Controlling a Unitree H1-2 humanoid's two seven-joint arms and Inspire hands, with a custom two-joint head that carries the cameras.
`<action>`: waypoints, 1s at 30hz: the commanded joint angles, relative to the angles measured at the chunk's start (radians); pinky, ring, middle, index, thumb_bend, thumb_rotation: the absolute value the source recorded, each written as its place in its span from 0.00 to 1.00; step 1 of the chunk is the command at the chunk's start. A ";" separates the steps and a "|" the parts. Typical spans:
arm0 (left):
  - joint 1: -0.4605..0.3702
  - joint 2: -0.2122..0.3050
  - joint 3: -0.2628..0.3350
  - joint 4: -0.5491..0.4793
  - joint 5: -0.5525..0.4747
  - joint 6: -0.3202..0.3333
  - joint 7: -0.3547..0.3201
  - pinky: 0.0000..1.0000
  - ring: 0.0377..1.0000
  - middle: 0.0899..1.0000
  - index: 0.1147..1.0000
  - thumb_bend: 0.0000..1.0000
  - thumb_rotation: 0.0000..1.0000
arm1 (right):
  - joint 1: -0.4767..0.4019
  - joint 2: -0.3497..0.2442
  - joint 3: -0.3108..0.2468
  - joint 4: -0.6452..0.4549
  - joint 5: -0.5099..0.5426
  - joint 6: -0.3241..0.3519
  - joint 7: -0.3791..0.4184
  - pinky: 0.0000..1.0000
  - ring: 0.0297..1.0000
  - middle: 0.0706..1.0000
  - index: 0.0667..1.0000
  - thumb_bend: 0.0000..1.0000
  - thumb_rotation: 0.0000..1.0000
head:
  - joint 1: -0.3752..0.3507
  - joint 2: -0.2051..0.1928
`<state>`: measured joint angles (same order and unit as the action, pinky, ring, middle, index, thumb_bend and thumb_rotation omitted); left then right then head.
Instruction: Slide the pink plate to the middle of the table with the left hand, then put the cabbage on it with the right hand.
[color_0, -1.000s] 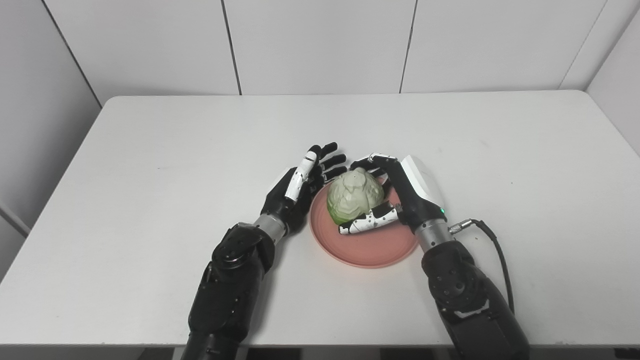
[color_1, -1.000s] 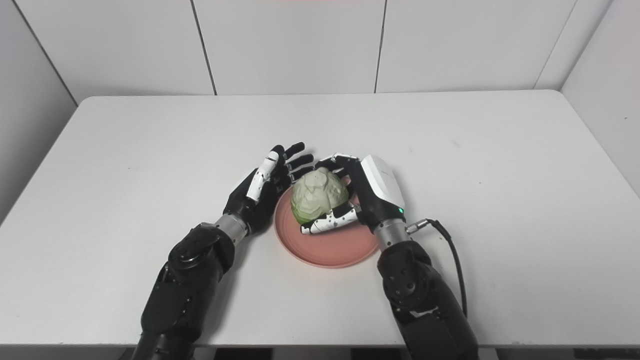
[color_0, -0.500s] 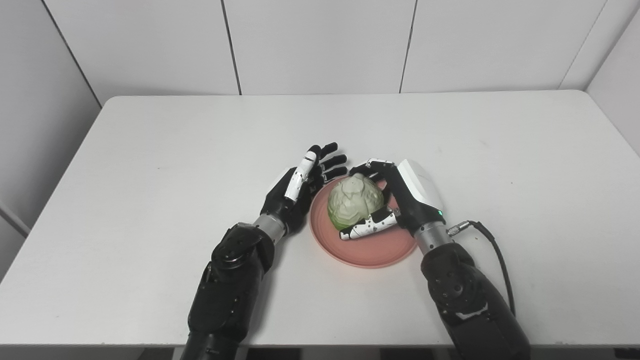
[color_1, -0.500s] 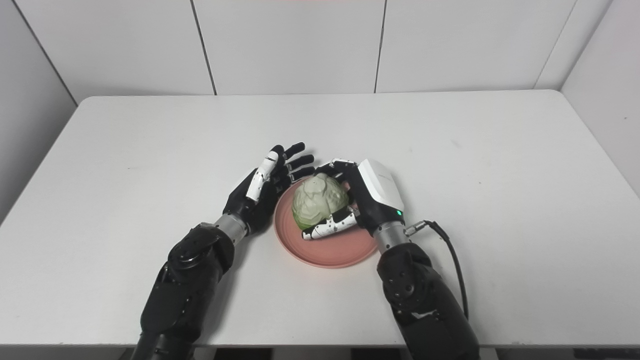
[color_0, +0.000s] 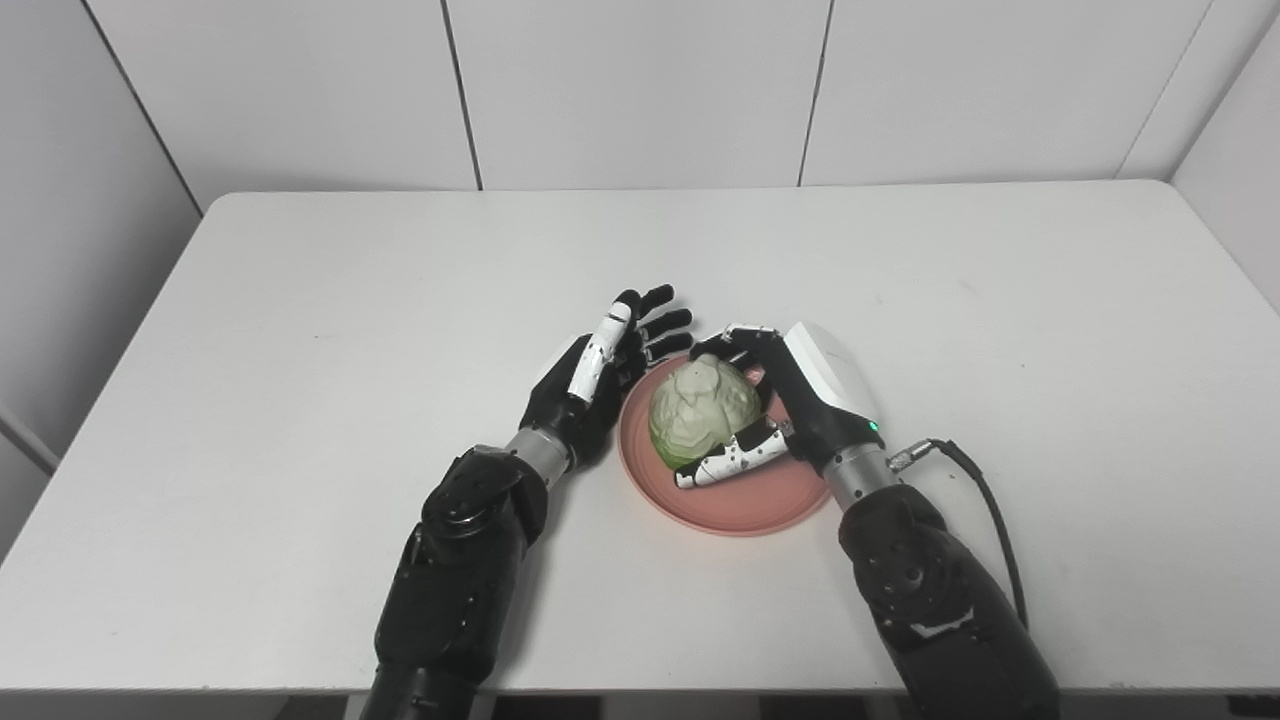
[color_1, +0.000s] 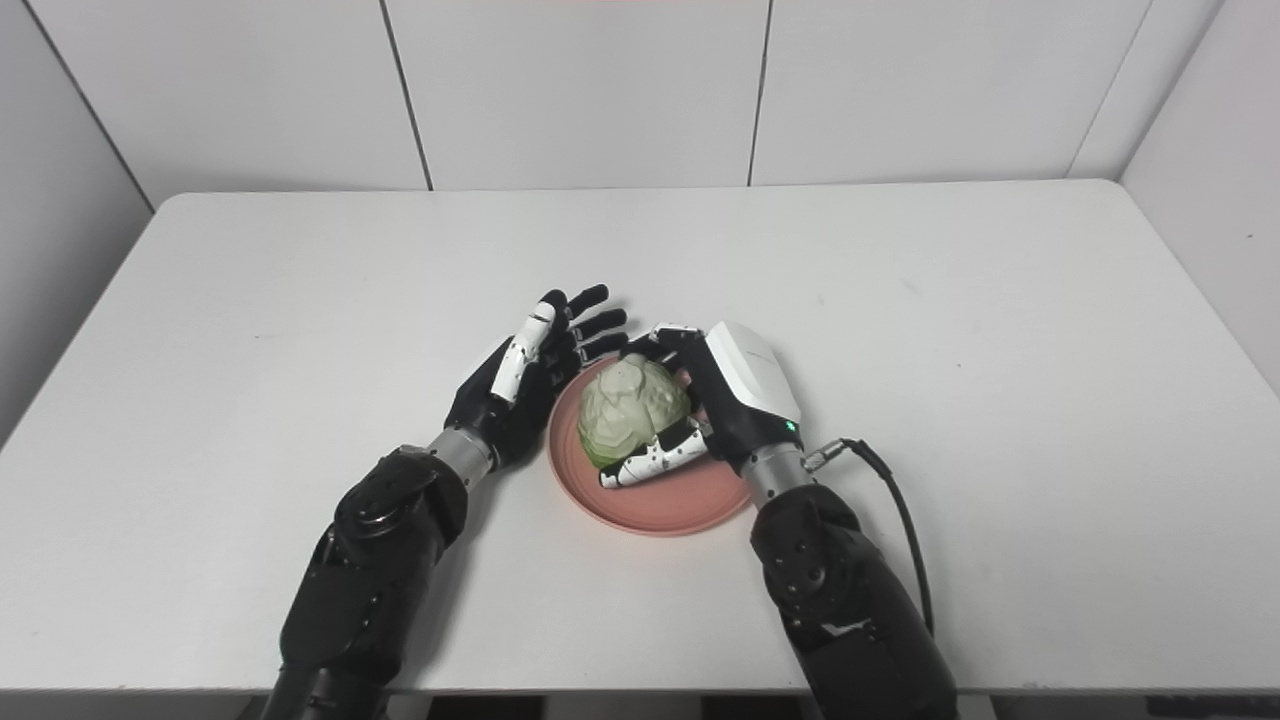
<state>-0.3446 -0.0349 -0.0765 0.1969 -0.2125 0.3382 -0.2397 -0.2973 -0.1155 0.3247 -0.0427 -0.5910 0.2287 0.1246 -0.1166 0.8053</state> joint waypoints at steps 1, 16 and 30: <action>0.013 0.015 0.002 0.012 0.003 0.054 0.004 0.88 0.87 0.88 0.88 0.45 1.00 | -0.039 -0.010 0.013 -0.055 -0.025 0.059 0.053 0.48 0.58 0.63 0.66 0.96 0.30 | 0.001 0.001; 0.013 0.014 0.004 0.006 -0.003 0.056 0.008 0.86 0.87 0.87 0.87 0.42 1.00 | -0.089 -0.063 0.040 -0.202 -0.061 0.231 0.281 0.72 0.81 0.85 0.89 1.00 0.40 | -0.001 0.005; 0.011 0.020 0.001 0.015 -0.004 0.046 -0.002 0.88 0.89 0.89 0.90 0.43 1.00 | -0.142 -0.088 -0.039 -0.333 -0.179 0.241 0.565 0.74 0.87 0.93 0.97 1.00 0.45 | -0.010 0.004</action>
<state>-0.3443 -0.0239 -0.0782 0.1935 -0.2155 0.3407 -0.2415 -0.3887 -0.1977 0.3099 -0.3259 -0.7527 0.4689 0.6559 -0.1273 0.8084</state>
